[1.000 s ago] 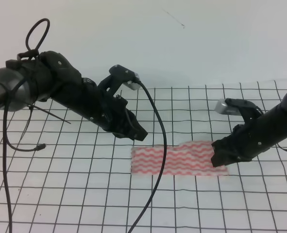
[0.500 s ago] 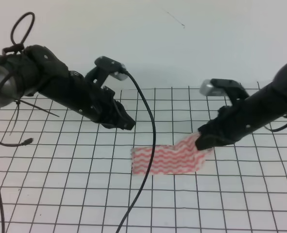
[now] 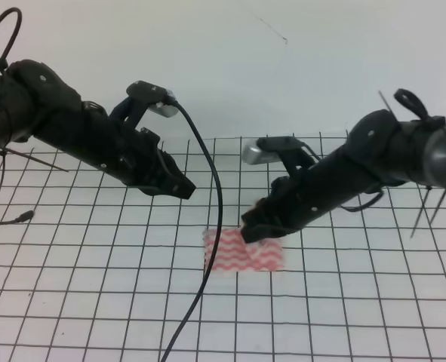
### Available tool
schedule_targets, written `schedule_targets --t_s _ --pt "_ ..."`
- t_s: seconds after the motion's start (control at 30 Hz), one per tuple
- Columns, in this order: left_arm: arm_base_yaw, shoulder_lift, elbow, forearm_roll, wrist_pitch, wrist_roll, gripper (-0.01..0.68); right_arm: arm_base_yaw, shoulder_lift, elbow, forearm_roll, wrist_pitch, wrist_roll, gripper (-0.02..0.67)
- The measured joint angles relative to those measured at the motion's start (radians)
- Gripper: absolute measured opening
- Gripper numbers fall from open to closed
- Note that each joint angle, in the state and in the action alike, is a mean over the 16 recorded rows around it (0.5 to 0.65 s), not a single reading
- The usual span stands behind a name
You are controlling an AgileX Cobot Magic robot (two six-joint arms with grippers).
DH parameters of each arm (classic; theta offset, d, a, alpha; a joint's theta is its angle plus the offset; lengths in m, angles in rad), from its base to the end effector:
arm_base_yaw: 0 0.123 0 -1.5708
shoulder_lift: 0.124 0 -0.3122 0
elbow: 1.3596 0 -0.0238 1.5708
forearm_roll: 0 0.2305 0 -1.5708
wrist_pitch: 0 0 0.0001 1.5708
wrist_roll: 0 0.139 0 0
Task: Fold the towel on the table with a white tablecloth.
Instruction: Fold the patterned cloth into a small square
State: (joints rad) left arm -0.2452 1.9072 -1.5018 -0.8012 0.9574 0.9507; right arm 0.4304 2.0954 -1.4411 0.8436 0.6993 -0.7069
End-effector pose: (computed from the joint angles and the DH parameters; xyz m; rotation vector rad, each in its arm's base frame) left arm 0.3840 -0.1803 0.2530 1.0032 2.3211 -0.7639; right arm 0.3842 0.2500 0.1607 -0.7302 2.5585 0.8083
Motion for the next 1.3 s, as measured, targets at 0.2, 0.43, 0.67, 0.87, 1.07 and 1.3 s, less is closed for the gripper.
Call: schedule_targets --t_s 0.2,0.43,0.67,0.87,1.07,1.3 --pt "0.001 0.0 0.0 0.003 0.005 0.0 0.001 0.033 0.059 -0.066 0.025 0.019 -0.003 0.014" --pt "0.001 0.0 0.0 0.002 0.005 0.0 0.001 0.051 0.108 -0.117 0.037 0.066 -0.006 0.022" --pt "0.001 0.0 0.0 0.001 0.002 0.0 0.001 0.06 0.129 -0.132 0.105 0.121 -0.095 0.115" --pt "0.001 0.0 0.0 0.006 0.0 0.0 0.001 0.06 0.116 -0.133 0.197 0.178 -0.244 0.226" --pt "-0.003 0.001 0.0 -0.011 0.009 0.023 0.001 0.042 0.079 -0.133 0.178 0.186 -0.29 0.283" --pt "-0.042 0.02 0.0 -0.061 -0.011 0.093 0.001 -0.002 0.029 -0.133 0.04 0.139 -0.145 0.198"
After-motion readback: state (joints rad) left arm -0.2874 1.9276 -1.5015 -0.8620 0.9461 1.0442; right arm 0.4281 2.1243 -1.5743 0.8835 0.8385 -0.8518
